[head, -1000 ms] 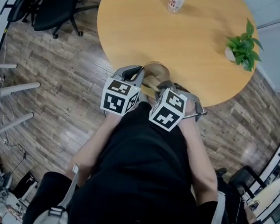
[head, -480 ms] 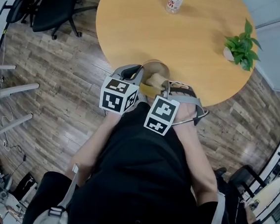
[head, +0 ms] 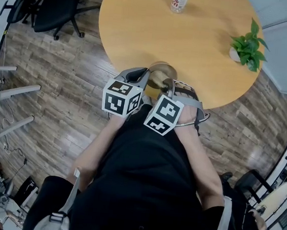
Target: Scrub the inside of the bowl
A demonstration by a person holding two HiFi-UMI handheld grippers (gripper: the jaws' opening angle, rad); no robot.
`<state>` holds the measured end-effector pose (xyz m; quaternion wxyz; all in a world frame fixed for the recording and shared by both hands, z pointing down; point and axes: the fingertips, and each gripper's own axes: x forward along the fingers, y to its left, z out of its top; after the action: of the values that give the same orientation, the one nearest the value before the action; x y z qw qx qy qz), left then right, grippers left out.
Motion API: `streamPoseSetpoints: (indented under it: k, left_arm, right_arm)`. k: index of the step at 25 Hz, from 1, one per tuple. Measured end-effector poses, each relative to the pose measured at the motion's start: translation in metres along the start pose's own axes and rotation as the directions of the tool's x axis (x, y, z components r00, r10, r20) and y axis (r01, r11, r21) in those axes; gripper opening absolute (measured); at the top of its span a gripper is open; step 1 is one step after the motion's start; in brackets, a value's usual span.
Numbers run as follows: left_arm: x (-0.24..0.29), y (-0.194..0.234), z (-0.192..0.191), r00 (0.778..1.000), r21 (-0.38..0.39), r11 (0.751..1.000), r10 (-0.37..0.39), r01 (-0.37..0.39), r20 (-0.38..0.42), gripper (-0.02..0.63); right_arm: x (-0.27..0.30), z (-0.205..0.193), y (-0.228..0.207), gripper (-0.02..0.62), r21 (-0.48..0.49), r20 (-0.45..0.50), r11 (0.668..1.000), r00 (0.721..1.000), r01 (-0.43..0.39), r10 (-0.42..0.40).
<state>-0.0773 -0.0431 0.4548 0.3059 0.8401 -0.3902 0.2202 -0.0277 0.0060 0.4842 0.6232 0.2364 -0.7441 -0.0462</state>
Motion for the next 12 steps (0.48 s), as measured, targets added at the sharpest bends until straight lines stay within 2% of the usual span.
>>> streamPoseSetpoints:
  k: [4,8,12]
  left_arm:
    - [-0.001,0.001,-0.002,1.0,0.001,1.0,0.002,-0.002,-0.003,0.023]
    - [0.0,0.001,-0.003,1.0,0.0,1.0,0.006,-0.006,0.0,0.021]
    - [0.002,0.002,-0.004,1.0,-0.01,1.0,0.013,-0.013,0.0,0.021]
  right_arm:
    - [-0.006,0.003,-0.017,0.04,0.065,0.018,0.994,0.996,0.088,-0.089]
    - [-0.013,0.002,-0.033,0.04,0.049,0.016,0.98,0.981,0.191,-0.192]
    - [-0.016,0.003,-0.039,0.04,0.041,0.031,0.969,0.969,0.245,-0.246]
